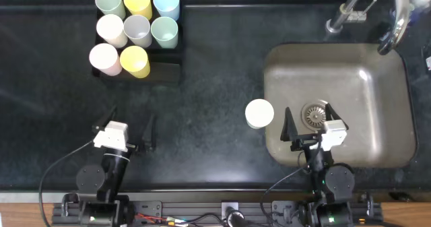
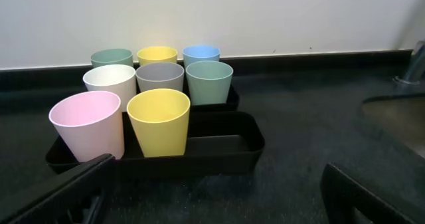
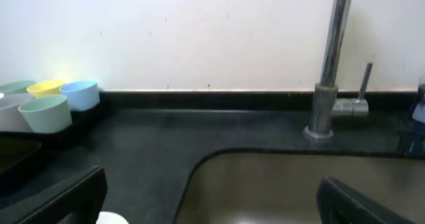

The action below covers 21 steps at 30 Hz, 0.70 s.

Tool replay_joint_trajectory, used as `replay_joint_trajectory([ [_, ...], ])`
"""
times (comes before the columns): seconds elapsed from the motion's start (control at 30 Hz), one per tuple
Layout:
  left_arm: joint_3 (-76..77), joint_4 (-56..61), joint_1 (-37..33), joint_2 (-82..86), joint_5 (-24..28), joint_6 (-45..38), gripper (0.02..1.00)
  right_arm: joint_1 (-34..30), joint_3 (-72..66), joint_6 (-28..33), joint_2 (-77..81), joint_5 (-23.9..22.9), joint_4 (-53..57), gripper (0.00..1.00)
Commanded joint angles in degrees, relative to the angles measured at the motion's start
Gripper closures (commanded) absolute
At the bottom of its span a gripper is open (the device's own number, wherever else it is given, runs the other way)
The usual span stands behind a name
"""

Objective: Store Cups

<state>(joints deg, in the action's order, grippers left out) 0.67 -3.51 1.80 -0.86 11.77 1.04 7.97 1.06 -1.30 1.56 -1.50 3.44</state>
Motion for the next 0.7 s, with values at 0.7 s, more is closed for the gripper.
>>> replay_joint_trajectory([
  [0.7,-0.2,-0.1,0.3,0.7,-0.3,-1.0,0.018,0.3,76.3,0.6,65.2,14.8,71.4,0.003],
])
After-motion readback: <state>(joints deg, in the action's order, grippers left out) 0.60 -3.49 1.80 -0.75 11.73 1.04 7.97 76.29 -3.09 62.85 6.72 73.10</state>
